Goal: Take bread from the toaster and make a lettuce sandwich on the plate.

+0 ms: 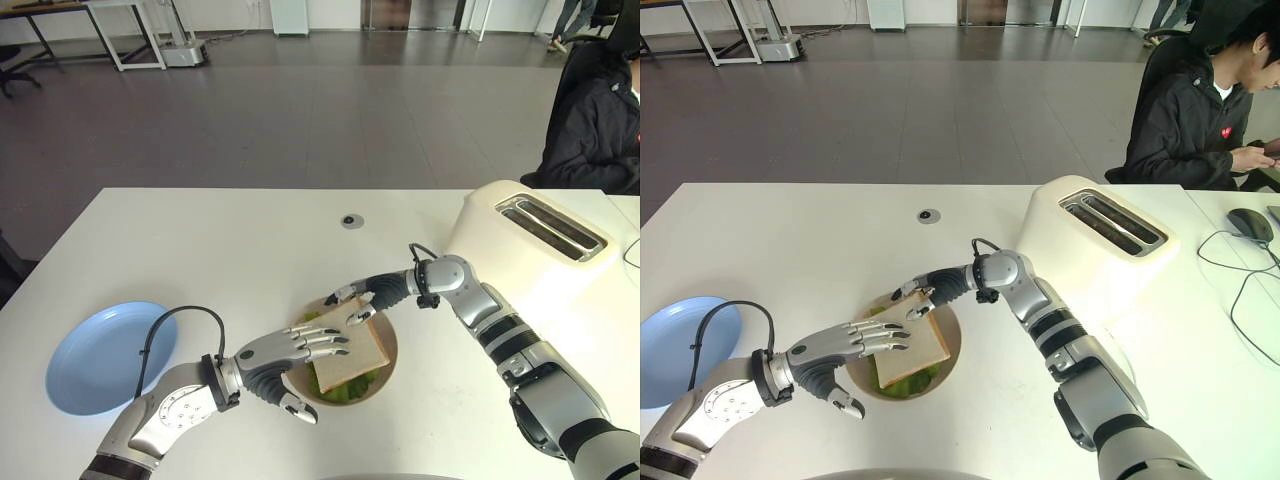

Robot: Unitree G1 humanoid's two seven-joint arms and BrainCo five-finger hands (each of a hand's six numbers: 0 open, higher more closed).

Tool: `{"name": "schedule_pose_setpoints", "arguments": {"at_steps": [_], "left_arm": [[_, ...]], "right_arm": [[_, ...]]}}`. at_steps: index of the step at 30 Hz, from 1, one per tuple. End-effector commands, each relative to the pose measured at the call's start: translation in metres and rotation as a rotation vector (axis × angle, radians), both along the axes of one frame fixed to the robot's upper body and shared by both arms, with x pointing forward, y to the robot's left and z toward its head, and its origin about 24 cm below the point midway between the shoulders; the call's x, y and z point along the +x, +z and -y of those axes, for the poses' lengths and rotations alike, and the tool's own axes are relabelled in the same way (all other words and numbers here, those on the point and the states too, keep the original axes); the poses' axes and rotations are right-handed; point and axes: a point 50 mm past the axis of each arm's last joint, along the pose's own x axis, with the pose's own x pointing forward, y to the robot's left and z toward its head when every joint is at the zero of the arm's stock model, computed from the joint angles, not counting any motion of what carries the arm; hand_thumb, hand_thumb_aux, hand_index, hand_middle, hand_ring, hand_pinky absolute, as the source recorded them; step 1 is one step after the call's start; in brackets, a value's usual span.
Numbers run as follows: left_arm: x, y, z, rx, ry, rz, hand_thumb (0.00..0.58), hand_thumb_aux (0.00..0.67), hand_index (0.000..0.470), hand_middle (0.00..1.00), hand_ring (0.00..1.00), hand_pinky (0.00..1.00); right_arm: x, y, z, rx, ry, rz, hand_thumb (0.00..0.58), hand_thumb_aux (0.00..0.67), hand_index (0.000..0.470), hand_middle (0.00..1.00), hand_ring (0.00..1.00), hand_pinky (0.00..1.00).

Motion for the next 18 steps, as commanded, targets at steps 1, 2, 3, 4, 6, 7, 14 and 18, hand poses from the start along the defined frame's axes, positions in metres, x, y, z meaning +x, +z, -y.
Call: {"name": "schedule_pose_setpoints", "arguments": {"at_steps": [1,2,3,4,6,7,14,18], "left_arm": [[-0.005,-0.028,-0.008,0.096,0.018,-0.144,0.000,0.000,0.000,0.00,0.00,0.00],[-0.004,-0.032,-0.009,0.093,0.022,-0.160,0.000,0.000,0.000,0.00,0.00,0.00],[-0.003,-0.034,-0.010,0.084,0.023,-0.173,0.000,0.000,0.000,0.00,0.00,0.00],[-0.002,-0.036,-0.010,0.078,0.023,-0.182,0.000,0.000,0.000,0.00,0.00,0.00],[0.001,-0.040,-0.009,0.073,0.018,-0.199,0.000,0.000,0.000,0.00,0.00,0.00],[0.005,-0.043,-0.008,0.083,0.019,-0.203,0.023,0.013,0.009,0.00,0.00,0.00],[0.053,-0.054,0.027,0.161,-0.011,-0.104,0.000,0.000,0.000,0.00,0.00,0.00],[0.072,-0.031,0.029,0.077,0.019,0.052,0.000,0.000,0.000,0.00,0.00,0.00]], "right_arm": [[0.020,0.045,0.024,0.140,-0.129,0.131,0.000,0.000,0.000,0.00,0.00,0.00],[0.023,0.053,0.035,0.167,-0.166,0.155,0.000,0.000,0.000,0.00,0.00,0.00],[0.024,0.061,0.047,0.195,-0.203,0.175,0.000,0.000,0.000,0.00,0.00,0.00],[0.024,0.067,0.057,0.220,-0.229,0.191,0.000,0.000,0.000,0.00,0.00,0.00],[0.018,0.081,0.075,0.278,-0.267,0.236,0.000,0.000,0.000,0.00,0.00,0.00],[0.011,0.086,0.083,0.293,-0.266,0.265,0.000,0.000,0.000,0.00,0.00,0.00],[-0.071,0.057,0.118,-0.100,0.036,0.390,0.000,0.000,0.000,0.00,0.00,0.00],[-0.101,0.026,0.124,-0.189,0.120,0.277,0.000,0.000,0.000,0.00,0.00,0.00]]}}
